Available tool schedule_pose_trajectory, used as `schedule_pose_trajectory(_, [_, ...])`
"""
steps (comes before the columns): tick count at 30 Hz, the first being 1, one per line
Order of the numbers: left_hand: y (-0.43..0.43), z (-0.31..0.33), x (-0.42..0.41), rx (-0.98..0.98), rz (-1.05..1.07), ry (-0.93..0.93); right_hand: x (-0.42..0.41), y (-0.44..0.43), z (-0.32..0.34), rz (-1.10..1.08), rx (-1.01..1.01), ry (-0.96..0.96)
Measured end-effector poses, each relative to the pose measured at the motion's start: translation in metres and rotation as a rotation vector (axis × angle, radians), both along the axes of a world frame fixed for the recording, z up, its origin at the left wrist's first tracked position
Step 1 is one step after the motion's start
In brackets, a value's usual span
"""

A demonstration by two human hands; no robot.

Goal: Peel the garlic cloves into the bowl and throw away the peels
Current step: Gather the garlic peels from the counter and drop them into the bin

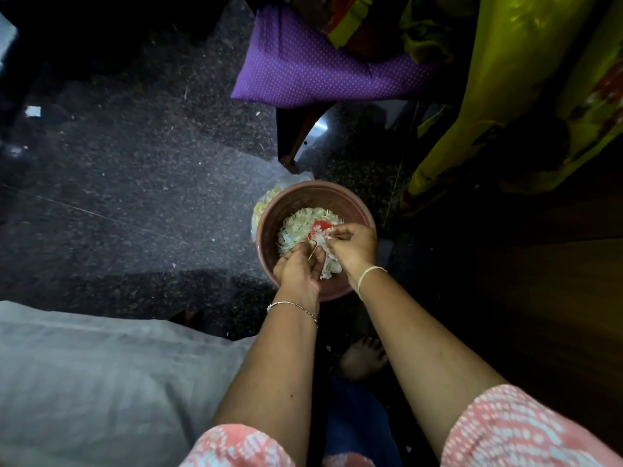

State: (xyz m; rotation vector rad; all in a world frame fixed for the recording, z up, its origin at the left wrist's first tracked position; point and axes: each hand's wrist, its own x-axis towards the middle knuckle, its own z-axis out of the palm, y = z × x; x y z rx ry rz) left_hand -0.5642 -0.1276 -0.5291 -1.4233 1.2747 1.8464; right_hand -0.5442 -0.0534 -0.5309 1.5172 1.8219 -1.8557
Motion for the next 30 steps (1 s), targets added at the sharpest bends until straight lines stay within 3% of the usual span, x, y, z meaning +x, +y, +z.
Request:
schedule_pose_trajectory(8, [0.002,0.038,0.002,-0.019,-0.047,-0.021,0.006,0.003,0.046,-0.032,-0.186,0.063])
schedule_pose_trajectory(14, [0.016,0.154,0.021,0.012,-0.040,0.099,0.037,0.003,0.141,-0.145,-0.189,0.086])
schedule_pose_trajectory(20, [0.025,0.289,0.085,0.143,-0.227,0.166,0.102,-0.009,0.273,-0.457,-0.332,0.231])
schedule_pose_trajectory(30, [0.030,0.427,0.224,0.392,-0.696,0.300,0.262,-0.016,0.430,-1.037,-0.456,0.582])
